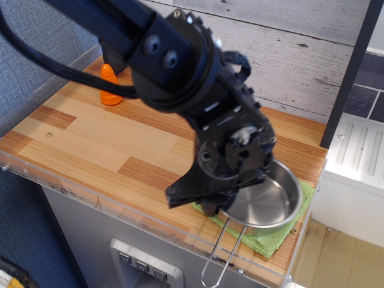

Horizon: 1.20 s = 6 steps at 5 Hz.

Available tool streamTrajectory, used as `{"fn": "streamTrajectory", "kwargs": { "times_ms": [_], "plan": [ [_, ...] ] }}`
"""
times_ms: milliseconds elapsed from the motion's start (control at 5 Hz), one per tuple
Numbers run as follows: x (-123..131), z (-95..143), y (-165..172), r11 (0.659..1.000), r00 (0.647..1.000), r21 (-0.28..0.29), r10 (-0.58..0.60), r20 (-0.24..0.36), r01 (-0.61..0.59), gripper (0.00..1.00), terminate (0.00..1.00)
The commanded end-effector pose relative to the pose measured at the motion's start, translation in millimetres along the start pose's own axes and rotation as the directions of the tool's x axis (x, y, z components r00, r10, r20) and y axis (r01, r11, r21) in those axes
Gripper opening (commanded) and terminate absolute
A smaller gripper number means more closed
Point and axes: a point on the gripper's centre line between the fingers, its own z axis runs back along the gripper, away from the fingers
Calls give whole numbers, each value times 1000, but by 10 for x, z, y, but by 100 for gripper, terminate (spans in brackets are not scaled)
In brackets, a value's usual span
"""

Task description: Put the pan on the towel

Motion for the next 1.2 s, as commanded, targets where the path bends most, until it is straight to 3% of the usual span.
{"fn": "streamTrajectory", "kwargs": {
  "times_ms": [0,400,800,1000],
  "plan": [
    [-17,160,96,992,992,20,126,28,-126,100,0],
    [32,221,45,993,992,-12,119,40,-119,100,0],
    [222,615,-140,980,994,-199,46,99,-25,100,0],
    [297,865,-175,966,991,-260,49,127,-14,100,0]
  ]
}}
